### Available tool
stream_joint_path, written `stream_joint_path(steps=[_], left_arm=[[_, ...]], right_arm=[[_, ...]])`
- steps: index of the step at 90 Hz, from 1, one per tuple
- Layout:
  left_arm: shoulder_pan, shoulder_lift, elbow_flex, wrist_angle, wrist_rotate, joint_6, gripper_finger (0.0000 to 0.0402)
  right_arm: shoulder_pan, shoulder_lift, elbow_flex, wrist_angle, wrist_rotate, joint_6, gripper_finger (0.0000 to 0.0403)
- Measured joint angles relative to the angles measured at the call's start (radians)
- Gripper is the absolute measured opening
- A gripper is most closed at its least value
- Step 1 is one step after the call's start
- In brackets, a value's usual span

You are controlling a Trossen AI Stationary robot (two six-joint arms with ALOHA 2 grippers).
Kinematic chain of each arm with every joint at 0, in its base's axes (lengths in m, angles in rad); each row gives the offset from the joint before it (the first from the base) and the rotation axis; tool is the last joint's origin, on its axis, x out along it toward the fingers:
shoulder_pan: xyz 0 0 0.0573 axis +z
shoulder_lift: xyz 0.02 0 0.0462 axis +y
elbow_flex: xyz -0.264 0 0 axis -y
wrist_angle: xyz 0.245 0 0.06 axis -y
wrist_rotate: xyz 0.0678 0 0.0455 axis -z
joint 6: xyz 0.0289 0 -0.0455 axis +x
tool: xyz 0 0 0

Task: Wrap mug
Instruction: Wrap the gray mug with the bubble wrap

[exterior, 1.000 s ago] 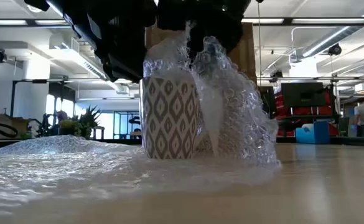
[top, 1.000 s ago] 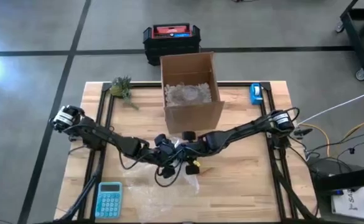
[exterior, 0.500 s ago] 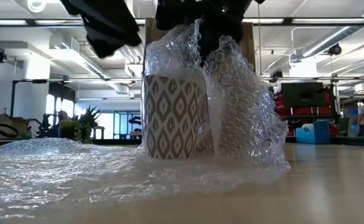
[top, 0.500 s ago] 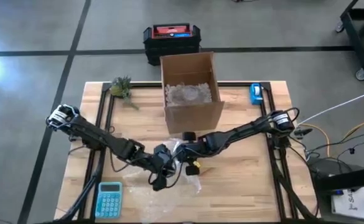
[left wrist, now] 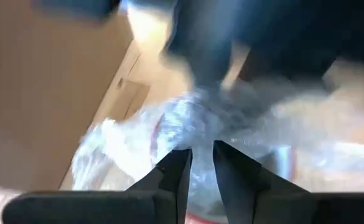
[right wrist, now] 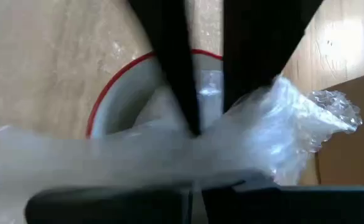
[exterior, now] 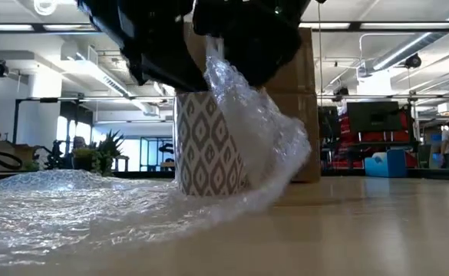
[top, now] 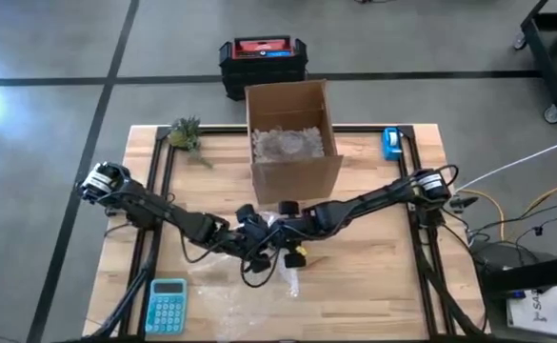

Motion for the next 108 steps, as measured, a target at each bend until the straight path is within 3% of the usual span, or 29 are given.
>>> stream_joint_path(steps=[13, 29, 65, 87, 108], left_arm=[[0.001, 0.0, -0.035, 0.02, 0.024, -0.02, 0.0059], [0.001, 0.0, -0.05, 0.077, 0.035, -0.019, 0.0059], [-0.003, -0.042, -0.041, 0.042, 0.064, -0.029, 0.0059], [-0.009, -0.119, -0.015, 0.008, 0.126, -0.03, 0.0059], [-0.011, -0.085, -0.03, 0.033, 0.12, -0.041, 0.0059]], right_arm=[[0.001, -0.05, 0.057, -0.07, 0.001, -0.001, 0.0002], [0.002, -0.065, 0.069, 0.008, 0.003, -0.011, 0.0002], [-0.005, 0.099, 0.05, 0.019, 0.002, -0.015, 0.0002], [-0.006, 0.114, 0.048, 0.004, -0.031, -0.009, 0.0002], [-0.005, 0.089, 0.088, -0.02, -0.03, -0.014, 0.0002]])
